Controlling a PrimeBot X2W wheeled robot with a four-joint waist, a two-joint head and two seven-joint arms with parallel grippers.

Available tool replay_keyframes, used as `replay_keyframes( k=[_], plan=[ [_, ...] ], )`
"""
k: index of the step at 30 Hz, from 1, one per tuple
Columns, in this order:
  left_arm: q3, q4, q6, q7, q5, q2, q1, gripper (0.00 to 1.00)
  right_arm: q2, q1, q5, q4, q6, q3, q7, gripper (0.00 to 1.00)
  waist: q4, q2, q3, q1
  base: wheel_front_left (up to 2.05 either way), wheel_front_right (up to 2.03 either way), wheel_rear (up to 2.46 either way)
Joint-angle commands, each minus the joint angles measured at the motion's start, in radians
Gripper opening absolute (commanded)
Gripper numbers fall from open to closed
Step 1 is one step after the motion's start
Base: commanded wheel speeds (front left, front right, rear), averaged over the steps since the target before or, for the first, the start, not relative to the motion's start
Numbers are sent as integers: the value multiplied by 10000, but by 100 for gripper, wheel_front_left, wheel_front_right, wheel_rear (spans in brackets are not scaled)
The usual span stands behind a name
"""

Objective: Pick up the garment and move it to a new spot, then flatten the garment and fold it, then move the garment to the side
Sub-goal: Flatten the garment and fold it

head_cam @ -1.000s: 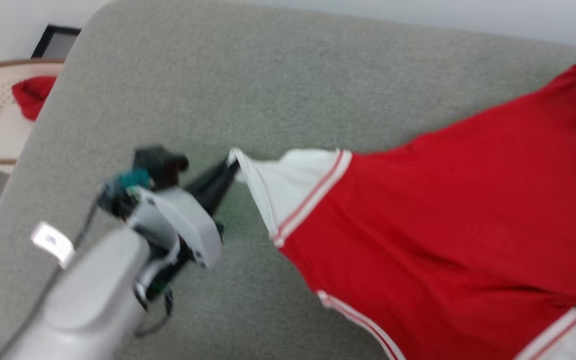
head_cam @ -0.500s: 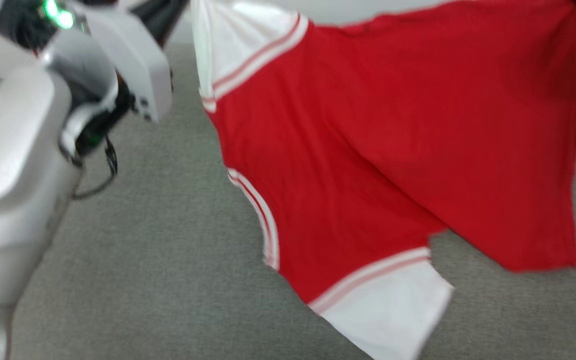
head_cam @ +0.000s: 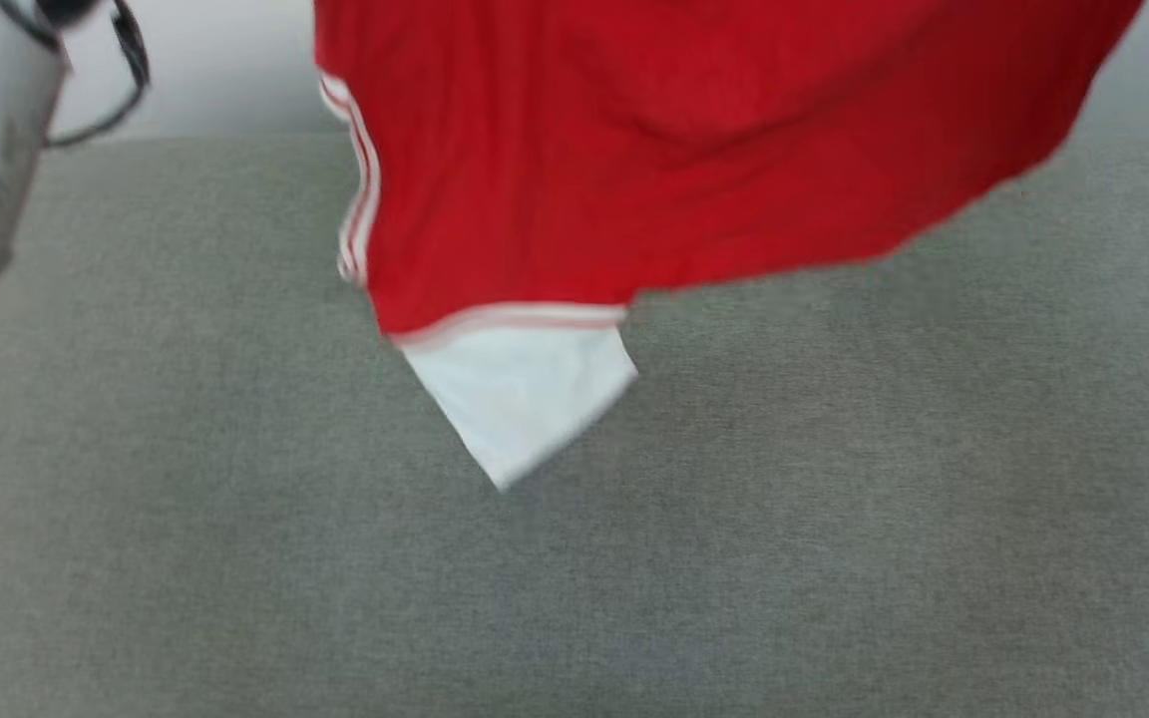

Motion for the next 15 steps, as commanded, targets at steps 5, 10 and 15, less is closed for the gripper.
replay_keyframes(
  k=[5, 10, 15],
  plan=[
    [-379, 770, 27, -530, 12, -141, -1004, 0, 266, -360, -236, 431, -14, -113, -504, 0, -178, 0, -31, 0, 0, 0, 0],
    [-762, 1345, 26, -885, -277, -258, -1619, 0, 417, -563, -354, 687, -14, -145, -907, 0, -245, 0, 90, 0, 0, 0, 0],
    [-1085, 1751, 26, -1318, -446, -223, -2202, 0, 466, -920, -466, 878, -14, -222, -1149, 0, -323, 0, 528, 0, 0, 0, 0]
  ],
)
